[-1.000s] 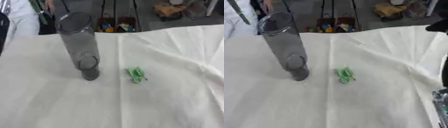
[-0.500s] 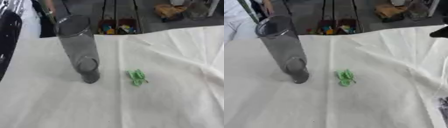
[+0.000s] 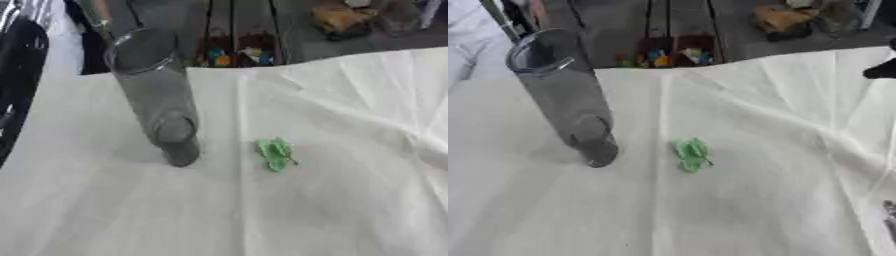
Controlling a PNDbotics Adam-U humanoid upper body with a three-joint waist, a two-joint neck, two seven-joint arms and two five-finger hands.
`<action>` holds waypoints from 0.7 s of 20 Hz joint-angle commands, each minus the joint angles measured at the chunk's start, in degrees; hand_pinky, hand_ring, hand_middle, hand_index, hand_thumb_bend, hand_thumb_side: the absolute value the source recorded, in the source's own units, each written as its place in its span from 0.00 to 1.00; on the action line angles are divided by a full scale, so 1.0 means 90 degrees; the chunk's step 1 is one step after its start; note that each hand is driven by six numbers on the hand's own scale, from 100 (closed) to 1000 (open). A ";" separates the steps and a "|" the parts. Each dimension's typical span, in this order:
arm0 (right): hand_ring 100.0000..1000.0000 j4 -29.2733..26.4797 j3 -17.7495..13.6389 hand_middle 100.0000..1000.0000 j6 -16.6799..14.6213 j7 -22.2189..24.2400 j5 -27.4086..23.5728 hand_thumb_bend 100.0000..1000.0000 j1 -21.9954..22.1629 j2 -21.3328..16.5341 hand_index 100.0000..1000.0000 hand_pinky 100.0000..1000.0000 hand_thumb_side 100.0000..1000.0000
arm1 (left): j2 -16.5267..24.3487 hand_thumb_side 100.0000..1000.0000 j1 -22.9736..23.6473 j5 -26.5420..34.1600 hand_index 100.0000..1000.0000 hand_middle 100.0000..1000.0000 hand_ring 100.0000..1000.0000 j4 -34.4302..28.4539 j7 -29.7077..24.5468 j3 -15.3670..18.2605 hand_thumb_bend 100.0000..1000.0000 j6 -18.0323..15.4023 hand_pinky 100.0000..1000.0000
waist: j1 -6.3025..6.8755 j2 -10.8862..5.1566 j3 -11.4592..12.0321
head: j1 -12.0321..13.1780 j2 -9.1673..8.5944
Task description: Arrange flowers into the vase.
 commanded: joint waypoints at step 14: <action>0.50 -0.0101 0.0050 0.43 0.0029 0.0120 -0.0089 0.00 0.0042 -0.0218 0.71 0.57 0.99 | 0.0195 0.60 -0.0449 0.0308 0.00 0.00 0.00 0.0301 0.0398 0.0153 0.00 -0.0132 0.00 | 0.0074 -0.0191 0.0061 | 0.0033 -0.0036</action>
